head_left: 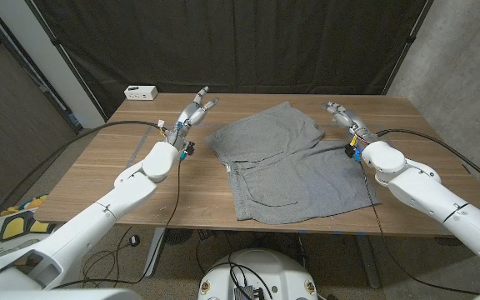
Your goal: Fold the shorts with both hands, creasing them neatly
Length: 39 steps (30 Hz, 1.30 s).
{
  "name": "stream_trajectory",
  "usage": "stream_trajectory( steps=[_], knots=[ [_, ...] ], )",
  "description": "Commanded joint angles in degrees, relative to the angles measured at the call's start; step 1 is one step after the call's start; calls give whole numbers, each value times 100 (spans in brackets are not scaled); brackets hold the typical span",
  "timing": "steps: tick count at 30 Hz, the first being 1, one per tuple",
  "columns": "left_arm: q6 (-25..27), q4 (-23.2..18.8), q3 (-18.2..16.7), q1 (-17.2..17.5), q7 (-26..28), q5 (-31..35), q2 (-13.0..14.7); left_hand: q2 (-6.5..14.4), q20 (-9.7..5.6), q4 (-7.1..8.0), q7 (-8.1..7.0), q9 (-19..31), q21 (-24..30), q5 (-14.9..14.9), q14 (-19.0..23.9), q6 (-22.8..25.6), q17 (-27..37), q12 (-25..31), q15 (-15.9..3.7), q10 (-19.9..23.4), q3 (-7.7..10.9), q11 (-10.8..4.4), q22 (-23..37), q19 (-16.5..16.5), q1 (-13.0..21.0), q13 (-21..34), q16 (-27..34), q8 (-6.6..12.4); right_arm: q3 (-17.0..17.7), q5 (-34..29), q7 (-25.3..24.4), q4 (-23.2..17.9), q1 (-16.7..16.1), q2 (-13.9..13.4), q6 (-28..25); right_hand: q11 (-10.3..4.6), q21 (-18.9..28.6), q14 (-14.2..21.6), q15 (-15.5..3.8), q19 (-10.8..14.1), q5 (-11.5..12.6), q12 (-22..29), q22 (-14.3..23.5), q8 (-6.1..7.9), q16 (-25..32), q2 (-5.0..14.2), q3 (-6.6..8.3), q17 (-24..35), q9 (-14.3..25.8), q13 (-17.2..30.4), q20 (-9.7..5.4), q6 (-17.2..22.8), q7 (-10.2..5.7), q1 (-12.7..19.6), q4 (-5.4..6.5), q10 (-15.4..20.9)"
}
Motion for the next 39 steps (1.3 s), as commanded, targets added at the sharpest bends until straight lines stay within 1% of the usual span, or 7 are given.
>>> stream_trajectory(
  steps=[1, 10, 12, 14, 25, 31, 39],
  knots=[
    [285, -896, 29, 337, 267, 1101, 432, -7, 43, -58, -1, 29, -46, -35, -259, 32, 13, 17, 38, 47, 11, 16, 7, -137, 76, 20, -14, 28, 290, -403, -520, -1002, -587, -503, -832, -3, 34, 38, 4, 45, -17, 17, 32, 22, 18, 20, 37, 16, 20, 23, 24, 61, -5, 83, -51, 21],
    [368, -1285, -55, 617, 304, 1504, 588, -51, 18, -133, 5, 30, -76, -91, -286, 96, 15, 7, 41, 77, 2, 29, 10, -166, 128, 22, -22, 26, 512, -579, -686, -1446, -940, -696, -1133, -28, 39, 73, -29, 89, -63, 17, 31, 21, 13, 21, 67, 14, 21, 24, 17, 121, -20, 160, -122, 72],
    [369, -1357, -71, 671, 306, 1583, 616, -74, 12, -168, -35, 30, -79, -118, -271, 147, 16, 9, 34, 110, -5, 37, 12, -149, 151, 22, -15, 31, 535, -672, -756, -1593, -1011, -765, -1317, -38, 37, 79, -31, 92, -72, 18, 30, 24, 12, 20, 73, 14, 21, 24, 16, 143, -22, 175, -138, 85],
    [394, -1442, -85, 716, 274, 1651, 653, -94, 14, -208, -46, 31, -92, -147, -274, 154, 17, -2, 31, 118, -11, -104, 14, -153, 177, 23, -15, 16, 615, -648, -761, -1659, -1103, -778, -1342, -45, 39, 89, -40, 100, -79, 18, 30, 22, 13, 18, 76, 14, 21, 25, 18, 147, -23, 185, -148, 93],
    [453, -1787, -105, 893, 162, 2065, 777, -142, -4, -278, -50, 32, -142, -192, -341, 246, 19, -22, 42, 131, -33, -130, 18, -227, 214, 25, -35, 19, 967, -877, -1045, -2194, -1716, -941, -1841, -65, 50, 139, -71, 168, -120, 17, 29, 26, 13, 6, 102, 12, 22, 25, 34, 225, -24, 264, -227, 147],
    [450, -1941, -109, 978, 101, 2265, 839, -167, -16, -308, -30, 33, -160, -208, -356, 321, 20, -25, 42, 148, -46, -125, 19, -247, 228, 25, -34, 34, 1227, -992, -1197, -2499, -2135, -966, -2111, -71, 58, 165, -73, 209, -138, 23, 28, 32, 13, 4, 121, 11, 22, 25, 33, 274, -29, 312, -271, 192],
    [410, -2066, -129, 1072, -8, 2428, 913, -201, -20, -346, -19, 34, -191, -226, -394, 368, 21, -38, 36, 150, -65, -118, 21, -291, 243, 27, -40, 29, 1497, -1133, -1322, -2789, -2572, -844, -2369, -85, 59, 200, -91, 241, -160, 25, 28, 33, 14, 3, 144, 10, 23, 25, 37, 323, -37, 372, -326, 235]
  ],
)
